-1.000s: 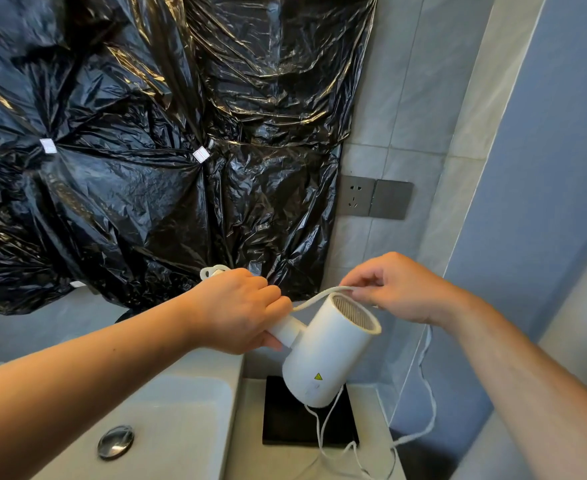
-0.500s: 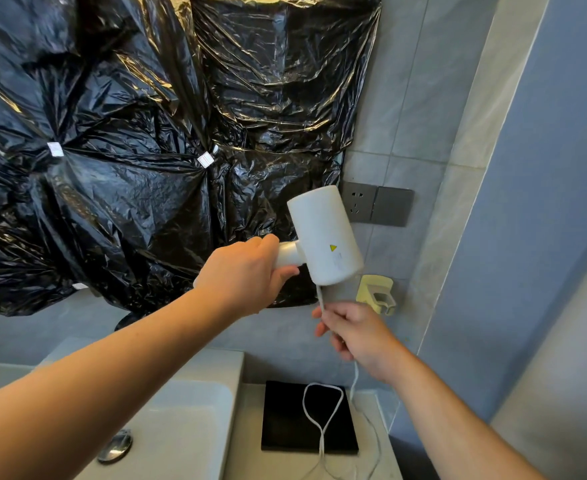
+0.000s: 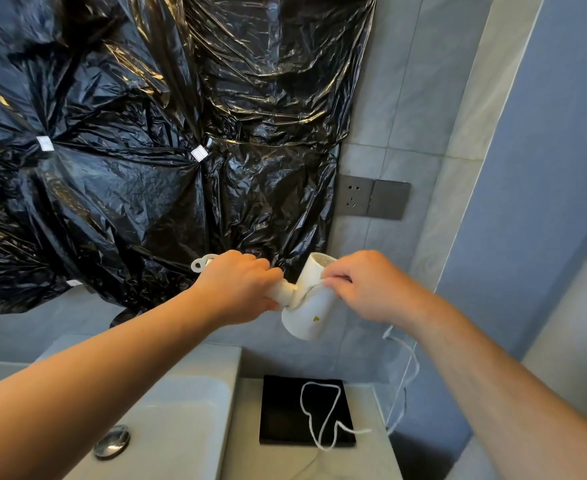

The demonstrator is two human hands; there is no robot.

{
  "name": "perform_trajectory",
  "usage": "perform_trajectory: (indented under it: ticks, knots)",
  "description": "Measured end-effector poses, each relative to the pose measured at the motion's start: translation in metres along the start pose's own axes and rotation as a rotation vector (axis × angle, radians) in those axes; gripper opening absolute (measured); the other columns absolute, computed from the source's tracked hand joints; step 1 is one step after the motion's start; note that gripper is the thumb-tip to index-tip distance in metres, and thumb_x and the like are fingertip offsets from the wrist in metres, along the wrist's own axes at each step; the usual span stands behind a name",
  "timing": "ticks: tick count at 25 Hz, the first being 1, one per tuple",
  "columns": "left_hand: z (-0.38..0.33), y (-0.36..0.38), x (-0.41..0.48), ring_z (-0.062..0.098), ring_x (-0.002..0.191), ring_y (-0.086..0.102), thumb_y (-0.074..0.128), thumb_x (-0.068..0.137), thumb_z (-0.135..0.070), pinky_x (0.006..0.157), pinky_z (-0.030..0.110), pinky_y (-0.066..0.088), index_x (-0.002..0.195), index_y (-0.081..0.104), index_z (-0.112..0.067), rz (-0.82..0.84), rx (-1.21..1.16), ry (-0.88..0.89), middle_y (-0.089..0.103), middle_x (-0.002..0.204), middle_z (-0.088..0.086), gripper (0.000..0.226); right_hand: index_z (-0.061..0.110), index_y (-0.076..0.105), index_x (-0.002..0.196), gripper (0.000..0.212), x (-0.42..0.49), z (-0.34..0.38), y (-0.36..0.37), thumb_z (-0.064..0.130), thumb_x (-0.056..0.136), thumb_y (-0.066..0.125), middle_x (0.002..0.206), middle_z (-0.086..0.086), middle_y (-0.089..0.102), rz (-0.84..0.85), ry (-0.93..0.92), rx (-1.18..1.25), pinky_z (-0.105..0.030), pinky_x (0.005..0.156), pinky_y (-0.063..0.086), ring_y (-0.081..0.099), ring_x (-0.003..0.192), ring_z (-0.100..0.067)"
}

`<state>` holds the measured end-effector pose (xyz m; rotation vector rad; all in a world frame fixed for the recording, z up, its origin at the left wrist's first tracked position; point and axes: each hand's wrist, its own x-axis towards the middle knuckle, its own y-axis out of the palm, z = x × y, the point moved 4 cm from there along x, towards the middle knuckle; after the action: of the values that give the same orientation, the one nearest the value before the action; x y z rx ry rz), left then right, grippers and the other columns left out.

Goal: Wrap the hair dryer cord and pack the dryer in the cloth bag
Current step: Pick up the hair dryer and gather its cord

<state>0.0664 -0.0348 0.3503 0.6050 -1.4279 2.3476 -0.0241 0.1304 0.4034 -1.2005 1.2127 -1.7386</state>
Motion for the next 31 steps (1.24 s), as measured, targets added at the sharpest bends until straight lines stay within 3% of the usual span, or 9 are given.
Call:
perform_trajectory:
  ticks: [4, 7, 9, 13, 17, 21, 24, 28, 31]
  knots:
    - [-0.005, -0.009, 0.002, 0.019, 0.070, 0.064, 0.070, 0.073, -0.058, 0.060, 0.029, 0.042, 0.096, 0.066, -0.028, -0.097, -0.040, 0.209, 0.066, 0.077, -0.008, 0.037, 0.024, 0.070, 0.082, 0.010, 0.014, -0.010, -0.011, 0.025, 0.088, 0.062, 0.069, 0.015, 0.059, -0.069, -0.036, 0.107, -0.029, 0.069, 0.045, 0.054, 0.071, -0.004]
    - [-0.012, -0.012, -0.003, 0.020, 0.066, 0.060, 0.062, 0.078, -0.058, 0.059, 0.031, 0.043, 0.095, 0.066, -0.025, -0.174, -0.031, 0.363, 0.063, 0.074, -0.007, 0.037, 0.029, 0.068, 0.069, 0.012, 0.025, -0.020, -0.014, 0.030, 0.079, 0.073, 0.062, 0.015, 0.060, -0.050, -0.017, 0.134, -0.023, 0.061, 0.045, 0.054, 0.062, -0.002]
    - [-0.014, -0.013, -0.007, 0.021, 0.067, 0.059, 0.053, 0.084, -0.057, 0.060, 0.034, 0.046, 0.099, 0.065, -0.022, -0.217, -0.056, 0.385, 0.063, 0.077, -0.004, 0.040, 0.027, 0.065, 0.060, 0.020, 0.028, -0.033, -0.011, 0.025, 0.073, 0.080, 0.054, 0.012, 0.060, -0.070, 0.064, 0.322, -0.019, 0.055, 0.043, 0.050, 0.051, -0.001]
    - [-0.013, -0.020, -0.012, 0.023, 0.067, 0.056, 0.059, 0.088, -0.055, 0.061, 0.034, 0.044, 0.101, 0.064, -0.015, -0.340, -0.179, 0.327, 0.062, 0.077, 0.000, 0.042, 0.016, 0.066, 0.061, 0.021, 0.020, -0.049, 0.009, 0.004, 0.076, 0.076, 0.052, 0.005, 0.065, -0.082, 0.209, 0.830, -0.023, 0.053, 0.046, 0.057, 0.048, -0.004]
    - [-0.015, -0.022, -0.007, 0.024, 0.067, 0.056, 0.055, 0.087, -0.059, 0.062, 0.032, 0.042, 0.103, 0.061, -0.013, -0.345, -0.386, 0.187, 0.062, 0.080, 0.002, 0.050, 0.021, 0.075, 0.067, 0.035, 0.005, -0.044, 0.034, -0.006, 0.084, 0.061, 0.064, 0.006, 0.071, 0.054, 0.216, 1.169, -0.027, 0.058, 0.050, 0.064, 0.058, -0.008]
    - [-0.009, -0.033, -0.003, 0.021, 0.069, 0.060, 0.060, 0.076, -0.062, 0.058, 0.036, 0.051, 0.100, 0.066, -0.017, -0.398, -0.574, -0.176, 0.066, 0.080, -0.002, 0.052, 0.014, 0.067, 0.081, 0.010, -0.004, -0.047, 0.078, 0.006, 0.083, 0.061, 0.070, -0.004, 0.056, 0.022, 0.402, 1.504, -0.015, 0.044, 0.027, 0.041, 0.045, -0.008]
    - [0.001, -0.038, 0.005, 0.020, 0.077, 0.061, 0.066, 0.077, -0.057, 0.066, 0.036, 0.051, 0.101, 0.064, -0.023, -0.320, -0.504, -0.429, 0.066, 0.085, -0.006, 0.042, 0.010, 0.064, 0.089, 0.011, -0.013, -0.036, 0.101, 0.010, 0.094, 0.055, 0.061, -0.002, 0.052, 0.032, 0.468, 1.378, -0.013, 0.035, 0.017, 0.028, 0.037, -0.006]
    - [0.004, -0.031, 0.009, 0.023, 0.077, 0.062, 0.062, 0.083, -0.056, 0.061, 0.034, 0.047, 0.099, 0.058, -0.021, -0.187, -0.337, -0.430, 0.063, 0.086, -0.004, 0.039, 0.020, 0.069, 0.082, 0.022, -0.019, -0.020, 0.085, 0.019, 0.096, 0.053, 0.047, 0.008, 0.040, 0.003, 0.370, 1.017, -0.021, 0.040, 0.020, 0.025, 0.038, -0.005]
    - [0.002, -0.015, 0.006, 0.025, 0.083, 0.060, 0.053, 0.091, -0.049, 0.066, 0.036, 0.045, 0.104, 0.051, -0.019, -0.042, -0.410, -0.450, 0.060, 0.095, 0.000, 0.033, 0.022, 0.070, 0.069, 0.024, -0.020, -0.026, 0.068, 0.021, 0.090, 0.058, 0.044, 0.011, 0.030, -0.117, 0.351, 0.727, -0.024, 0.045, 0.021, 0.024, 0.042, -0.007]
